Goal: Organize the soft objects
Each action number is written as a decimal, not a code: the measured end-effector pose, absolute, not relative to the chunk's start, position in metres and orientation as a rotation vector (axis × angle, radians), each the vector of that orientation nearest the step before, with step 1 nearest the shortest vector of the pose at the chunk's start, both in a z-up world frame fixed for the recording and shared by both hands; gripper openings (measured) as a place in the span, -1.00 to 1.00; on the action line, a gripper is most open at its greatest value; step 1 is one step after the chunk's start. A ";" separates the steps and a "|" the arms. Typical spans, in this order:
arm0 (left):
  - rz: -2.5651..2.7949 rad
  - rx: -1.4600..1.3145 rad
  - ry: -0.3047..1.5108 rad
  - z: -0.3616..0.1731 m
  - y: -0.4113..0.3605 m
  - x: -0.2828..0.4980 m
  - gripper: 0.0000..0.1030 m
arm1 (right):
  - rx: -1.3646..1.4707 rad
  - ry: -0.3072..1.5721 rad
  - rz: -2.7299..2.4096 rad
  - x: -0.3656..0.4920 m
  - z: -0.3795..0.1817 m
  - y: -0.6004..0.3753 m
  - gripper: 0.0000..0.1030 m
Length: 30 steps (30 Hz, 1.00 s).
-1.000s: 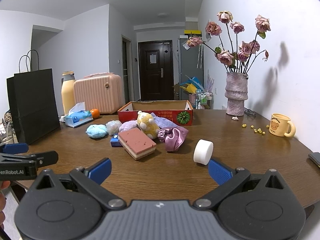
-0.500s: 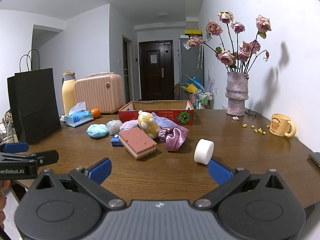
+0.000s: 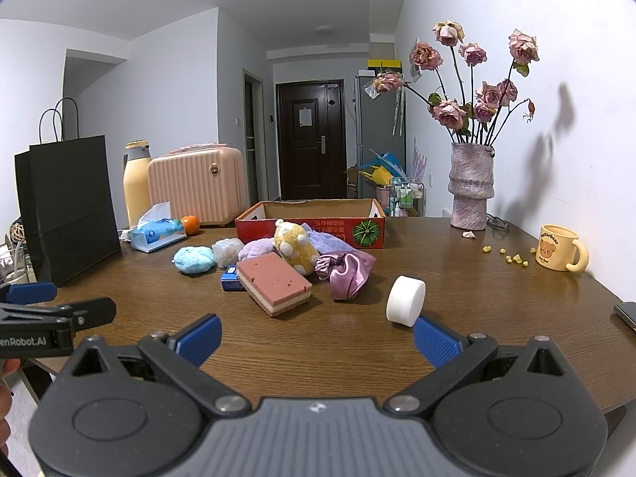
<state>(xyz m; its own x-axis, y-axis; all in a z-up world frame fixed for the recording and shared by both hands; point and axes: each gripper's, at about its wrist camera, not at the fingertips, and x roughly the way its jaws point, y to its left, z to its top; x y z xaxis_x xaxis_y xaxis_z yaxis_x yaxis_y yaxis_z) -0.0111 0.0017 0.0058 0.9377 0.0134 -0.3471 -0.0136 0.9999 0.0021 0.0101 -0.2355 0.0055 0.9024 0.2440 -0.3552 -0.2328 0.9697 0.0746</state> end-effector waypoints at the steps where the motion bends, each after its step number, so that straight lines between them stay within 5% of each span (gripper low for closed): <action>1: 0.013 0.000 0.354 0.006 0.001 -0.011 1.00 | 0.030 0.372 0.246 0.010 0.006 -0.236 1.00; 30: 0.025 -0.001 0.381 0.004 0.004 0.018 1.00 | 0.044 0.400 0.245 0.039 0.000 -0.235 1.00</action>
<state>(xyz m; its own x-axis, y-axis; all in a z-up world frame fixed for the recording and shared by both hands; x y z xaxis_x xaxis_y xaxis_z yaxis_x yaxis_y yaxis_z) 0.0180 0.0036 0.0043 0.9279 0.0247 -0.3720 -0.0250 0.9997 0.0038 0.0387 -0.2347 0.0001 0.8919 0.2449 -0.3801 -0.2275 0.9695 0.0908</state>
